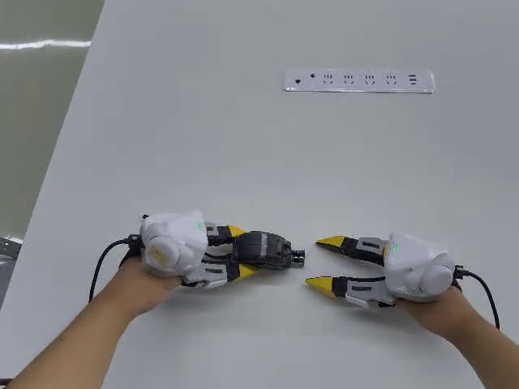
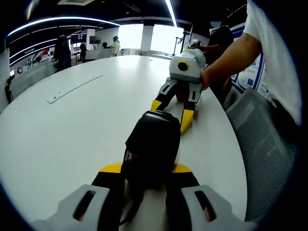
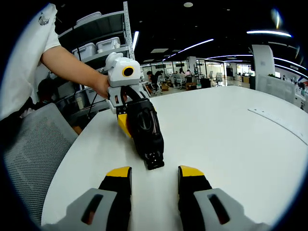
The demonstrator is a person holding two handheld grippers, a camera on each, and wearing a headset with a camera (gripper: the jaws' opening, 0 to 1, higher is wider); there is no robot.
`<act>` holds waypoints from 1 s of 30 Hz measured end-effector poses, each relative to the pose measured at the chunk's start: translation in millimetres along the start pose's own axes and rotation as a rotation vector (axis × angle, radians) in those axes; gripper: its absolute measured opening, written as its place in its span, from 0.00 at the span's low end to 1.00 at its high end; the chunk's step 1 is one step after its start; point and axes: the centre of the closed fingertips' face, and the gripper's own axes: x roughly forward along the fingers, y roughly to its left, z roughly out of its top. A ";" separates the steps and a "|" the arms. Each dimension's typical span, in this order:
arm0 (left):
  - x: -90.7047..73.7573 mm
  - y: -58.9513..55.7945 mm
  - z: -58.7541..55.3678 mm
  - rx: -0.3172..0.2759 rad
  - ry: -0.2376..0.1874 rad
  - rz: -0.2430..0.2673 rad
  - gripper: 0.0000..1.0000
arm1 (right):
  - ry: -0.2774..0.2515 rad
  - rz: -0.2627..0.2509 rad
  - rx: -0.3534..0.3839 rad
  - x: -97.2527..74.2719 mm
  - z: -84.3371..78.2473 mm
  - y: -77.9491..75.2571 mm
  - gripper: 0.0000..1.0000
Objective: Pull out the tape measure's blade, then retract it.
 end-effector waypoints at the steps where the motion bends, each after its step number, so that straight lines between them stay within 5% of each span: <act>1: 0.0 -0.1 -0.1 -0.002 -0.001 0.000 0.29 | -0.001 0.002 -0.007 0.8 0.7 -0.2 0.38; 30: 0.0 -0.6 -0.3 0.004 0.003 -0.002 0.29 | 0.017 0.045 -0.097 20.0 3.4 0.5 0.22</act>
